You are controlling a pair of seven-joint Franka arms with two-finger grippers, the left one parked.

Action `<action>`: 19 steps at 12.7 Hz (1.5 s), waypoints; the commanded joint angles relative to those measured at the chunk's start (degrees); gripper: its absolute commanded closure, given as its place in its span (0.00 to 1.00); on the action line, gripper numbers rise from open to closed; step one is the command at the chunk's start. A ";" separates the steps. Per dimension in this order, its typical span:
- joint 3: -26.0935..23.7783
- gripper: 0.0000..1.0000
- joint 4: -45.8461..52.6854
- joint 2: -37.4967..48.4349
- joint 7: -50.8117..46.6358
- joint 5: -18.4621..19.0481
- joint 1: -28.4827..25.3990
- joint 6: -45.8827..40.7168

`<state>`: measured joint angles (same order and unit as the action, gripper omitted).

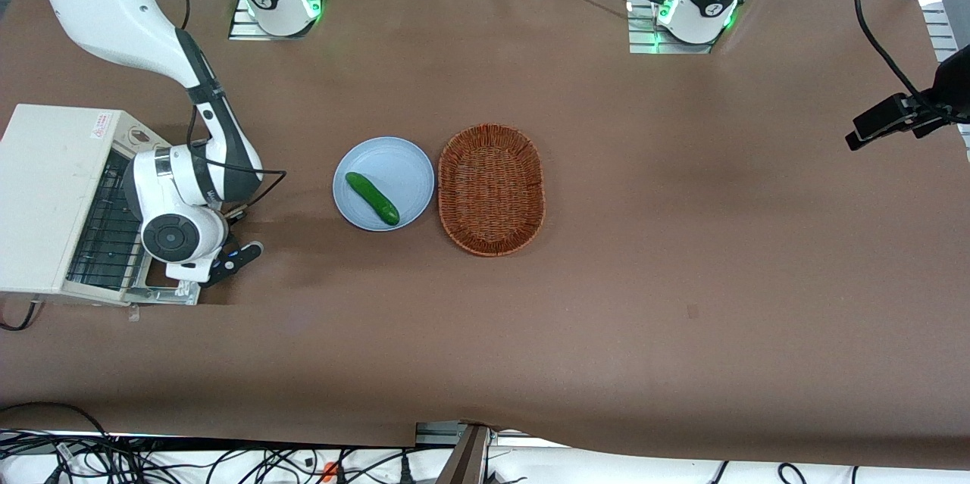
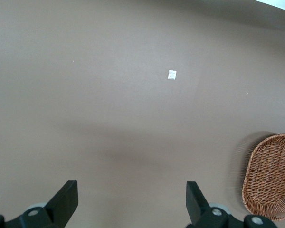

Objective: Open oven door with right arm only
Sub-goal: 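Pull the handle outward and down with the right gripper, swinging the door open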

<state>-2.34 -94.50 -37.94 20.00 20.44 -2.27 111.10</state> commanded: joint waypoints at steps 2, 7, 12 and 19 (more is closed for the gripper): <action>2.69 1.00 0.45 -1.17 -1.88 1.72 2.35 -0.71; 2.61 1.00 0.54 -1.52 -10.14 -7.33 1.83 -1.67; 2.25 1.00 2.81 -1.17 -14.46 -12.44 0.78 -5.70; 2.34 0.13 11.69 -0.38 -13.85 -16.14 -0.28 -13.97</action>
<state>-0.30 -84.99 -39.19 6.11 5.41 -2.74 99.63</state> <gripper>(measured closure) 0.700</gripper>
